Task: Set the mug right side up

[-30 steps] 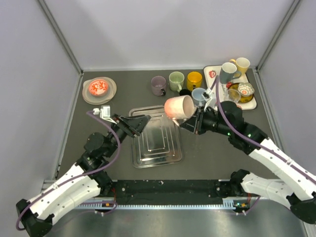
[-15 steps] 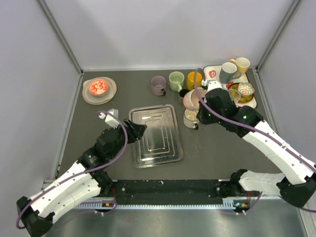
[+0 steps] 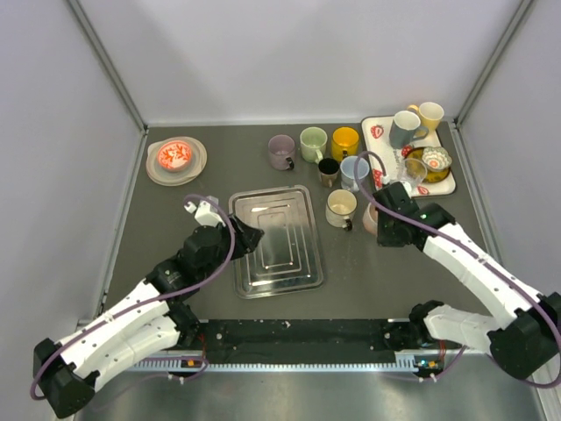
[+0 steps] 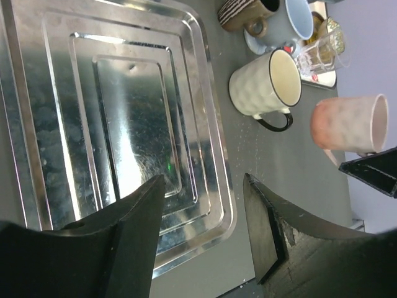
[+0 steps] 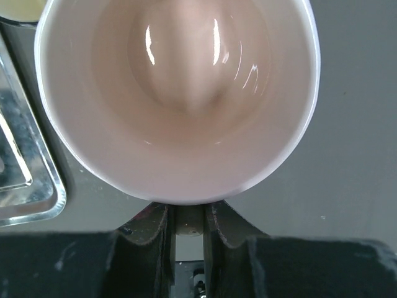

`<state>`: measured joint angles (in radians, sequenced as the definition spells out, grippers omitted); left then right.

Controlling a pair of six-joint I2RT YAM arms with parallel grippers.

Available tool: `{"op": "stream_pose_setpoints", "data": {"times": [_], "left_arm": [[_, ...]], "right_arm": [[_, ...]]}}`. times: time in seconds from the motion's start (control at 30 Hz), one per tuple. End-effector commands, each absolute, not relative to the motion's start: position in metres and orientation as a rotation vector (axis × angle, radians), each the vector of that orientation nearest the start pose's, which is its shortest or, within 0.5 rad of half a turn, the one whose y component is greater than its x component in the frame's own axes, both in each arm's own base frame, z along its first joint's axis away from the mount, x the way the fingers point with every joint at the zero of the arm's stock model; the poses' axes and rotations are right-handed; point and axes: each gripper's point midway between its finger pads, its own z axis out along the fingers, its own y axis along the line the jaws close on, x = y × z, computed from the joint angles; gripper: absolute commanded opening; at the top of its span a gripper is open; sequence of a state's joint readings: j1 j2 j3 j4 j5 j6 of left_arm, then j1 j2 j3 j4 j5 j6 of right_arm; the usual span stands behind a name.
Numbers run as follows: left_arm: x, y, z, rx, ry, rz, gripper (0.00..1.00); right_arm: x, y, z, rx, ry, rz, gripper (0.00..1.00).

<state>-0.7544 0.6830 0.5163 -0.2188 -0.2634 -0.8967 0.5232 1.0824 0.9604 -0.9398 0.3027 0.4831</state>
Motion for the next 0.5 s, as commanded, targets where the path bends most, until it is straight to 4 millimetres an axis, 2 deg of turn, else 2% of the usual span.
{"op": "stream_pose_setpoints", "data": {"times": [0.0,0.03,0.17,0.47], "left_arm": [[0.219,-0.192,0.185,-0.332,2.027,-0.854,0.59],[0.218,-0.192,0.183,-0.334,2.034,-0.847,0.59],[0.214,-0.187,0.173,-0.338,2.067,-0.820,0.59],[0.206,-0.188,0.159,-0.294,2.114,-0.815,0.63]], "right_arm": [[0.250,0.108,0.145,0.131,2.461,0.091,0.00],[0.251,0.108,0.135,0.127,2.488,0.069,0.00],[0.255,0.108,0.117,0.132,2.526,0.042,0.00],[0.268,0.107,0.094,0.156,2.578,0.047,0.00]]}}
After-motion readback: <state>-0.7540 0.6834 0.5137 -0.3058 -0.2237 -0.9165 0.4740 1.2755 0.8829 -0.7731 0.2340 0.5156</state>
